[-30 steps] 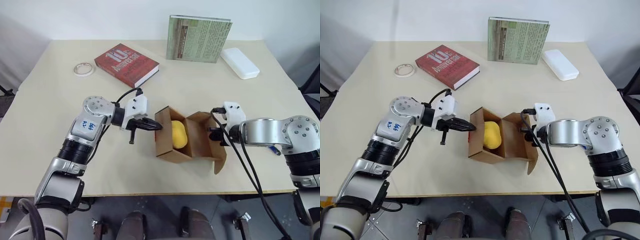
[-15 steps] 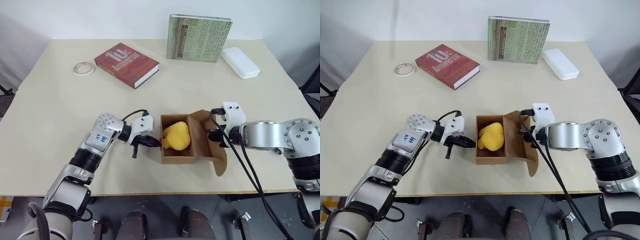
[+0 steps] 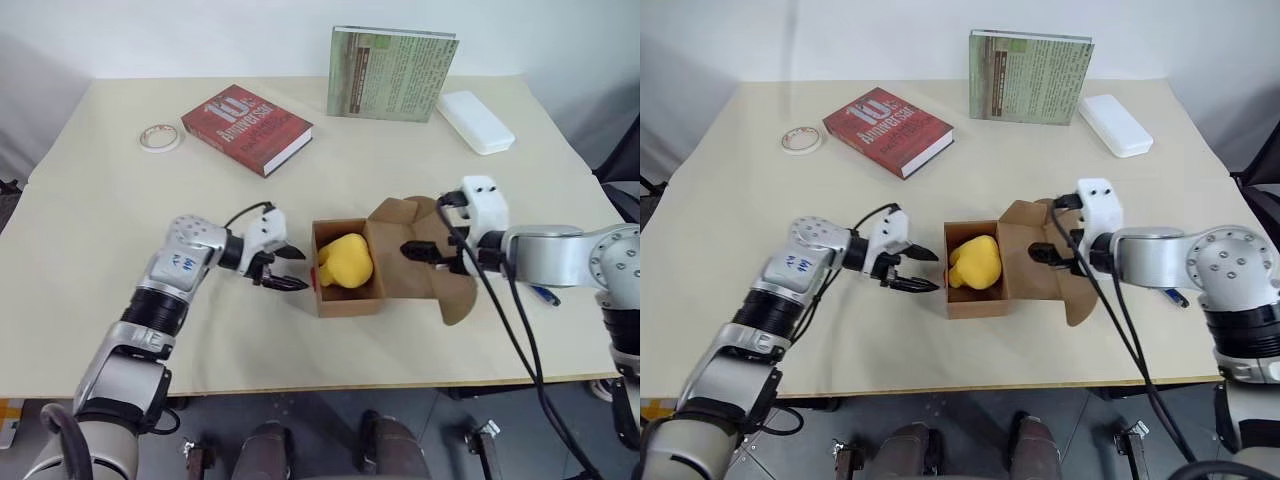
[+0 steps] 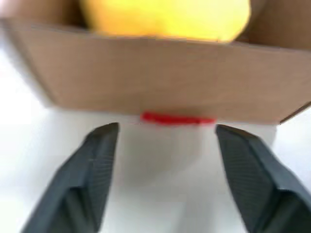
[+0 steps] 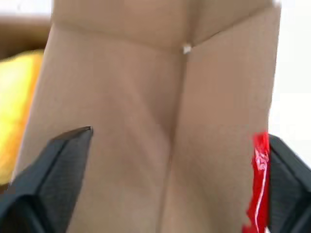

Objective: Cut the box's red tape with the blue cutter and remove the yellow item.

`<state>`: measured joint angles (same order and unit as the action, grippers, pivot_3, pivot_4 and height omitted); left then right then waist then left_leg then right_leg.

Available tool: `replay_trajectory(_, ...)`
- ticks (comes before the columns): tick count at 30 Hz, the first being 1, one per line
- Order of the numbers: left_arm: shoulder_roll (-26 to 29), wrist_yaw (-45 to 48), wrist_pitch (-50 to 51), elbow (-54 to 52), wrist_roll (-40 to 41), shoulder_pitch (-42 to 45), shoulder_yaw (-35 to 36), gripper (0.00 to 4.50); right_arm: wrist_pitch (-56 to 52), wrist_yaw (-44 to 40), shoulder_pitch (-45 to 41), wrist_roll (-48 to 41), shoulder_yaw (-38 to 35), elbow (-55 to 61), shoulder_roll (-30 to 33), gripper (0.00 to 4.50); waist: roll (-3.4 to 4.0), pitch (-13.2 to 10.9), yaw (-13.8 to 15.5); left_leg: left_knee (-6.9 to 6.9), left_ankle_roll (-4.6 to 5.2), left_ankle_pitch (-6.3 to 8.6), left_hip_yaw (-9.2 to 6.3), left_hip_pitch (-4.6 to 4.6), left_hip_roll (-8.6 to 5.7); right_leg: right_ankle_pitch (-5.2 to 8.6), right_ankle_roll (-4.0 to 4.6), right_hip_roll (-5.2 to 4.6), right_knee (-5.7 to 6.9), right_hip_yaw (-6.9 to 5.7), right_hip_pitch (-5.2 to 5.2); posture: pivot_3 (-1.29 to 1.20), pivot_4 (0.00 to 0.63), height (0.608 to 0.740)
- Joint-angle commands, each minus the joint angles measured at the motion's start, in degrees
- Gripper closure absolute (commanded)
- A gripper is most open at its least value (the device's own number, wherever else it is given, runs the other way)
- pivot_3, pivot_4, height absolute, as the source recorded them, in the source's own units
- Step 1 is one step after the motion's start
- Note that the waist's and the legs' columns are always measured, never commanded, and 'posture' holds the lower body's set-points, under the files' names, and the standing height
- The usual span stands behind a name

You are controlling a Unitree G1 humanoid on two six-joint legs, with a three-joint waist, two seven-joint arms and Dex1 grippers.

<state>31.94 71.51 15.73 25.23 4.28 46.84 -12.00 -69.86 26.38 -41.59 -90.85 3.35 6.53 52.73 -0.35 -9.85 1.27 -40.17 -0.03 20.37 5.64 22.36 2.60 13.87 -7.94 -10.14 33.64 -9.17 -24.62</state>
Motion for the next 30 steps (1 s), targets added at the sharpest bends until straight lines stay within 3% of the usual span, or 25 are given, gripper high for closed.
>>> replay_trajectory(1, 1.58, 1.17, 0.01, -0.15, 1.26, 1.93, 1.77, 0.11, 0.32, -7.95, 0.77, 6.28, -3.79, 2.45, 2.21, 0.00, 0.00, 0.00, 0.12, 0.00, 0.00, 0.00, 0.00, 0.00, 0.00, 0.00, 0.00, 0.00, 0.00, -0.01, 0.00, 0.00, 0.150, 0.740)
replay_trajectory(5, 2.46, 1.90, 1.18, 0.42, 2.30, 4.68, 3.30, 0.01, 3.04, -19.39, 2.99, 16.95, -4.54, 5.67, 5.66, 0.00, -0.01, -0.01, 0.25, 0.00, 0.00, 0.00, 0.01, 0.03, -0.01, 0.00, -0.01, 0.00, -0.03, -0.01, 0.00, 0.00, 0.150, 0.740)
replay_trajectory(9, 1.57, 3.23, 2.99, -1.74, 4.73, 7.77, 4.28, 0.01, 16.49, -33.18, 7.65, 33.62, -4.45, 11.28, 9.72, 0.00, -0.01, -0.02, 0.07, 0.01, -0.01, 0.00, 0.03, 0.03, -0.02, -0.01, -0.01, 0.00, -0.06, 0.00, -0.01, 0.00, 0.150, 0.740)
replay_trajectory(14, -3.45, 1.97, 4.32, -5.76, 8.12, 10.44, 4.40, 0.01, 28.42, -50.67, 19.70, 43.46, -10.34, 17.87, 14.46, 0.00, -0.09, -0.06, 0.57, 0.02, -0.01, 0.00, 0.04, 0.03, -0.04, -0.03, -0.05, 0.00, -0.07, -0.01, 0.00, 0.00, 0.150, 0.740)
replay_trajectory(20, -7.45, 2.88, 4.29, -5.68, 7.73, 11.46, 0.85, 0.01, 36.49, -66.11, 34.63, 49.51, -20.60, 22.11, 15.04, 0.00, -0.12, -0.08, 0.22, 0.00, -0.01, 0.01, 0.07, -0.05, -0.07, -0.07, -0.13, 0.00, -0.08, 0.02, 0.05, 0.00, 0.150, 0.740)
replay_trajectory(24, -10.15, 5.40, 1.07, -0.55, 1.27, 11.50, -7.91, 0.01, 37.39, -70.78, 42.09, 51.19, -28.96, 23.82, 13.38, 0.00, -0.13, -0.08, 0.76, -0.05, 0.01, 0.01, 0.07, -0.12, -0.11, -0.07, -0.14, 0.00, -0.13, 0.05, 0.21, 0.00, 0.150, 0.740)
replay_trajectory(29, -15.36, 3.66, -6.44, 10.94, -2.90, 16.09, -10.43, 0.01, 36.08, -71.85, 44.51, 51.93, -32.40, 26.25, 11.52, 0.00, -0.18, -0.11, 0.76, -0.17, 0.03, 0.00, 0.08, -0.10, -0.11, -0.10, -0.09, 0.00, -0.12, 0.08, 0.20, 0.00, 0.150, 0.740)
replay_trajectory(30, -15.78, 2.68, -8.64, 13.49, -4.81, 16.95, -11.31, 0.18, 35.84, -71.78, 44.73, 52.22, -32.68, 26.65, 11.21, 0.00, -0.18, -0.11, 0.75, -0.20, 0.03, 0.00, 0.08, -0.09, -0.11, -0.10, -0.08, 0.00, -0.13, 0.08, 0.20, 0.00, 0.150, 0.740)
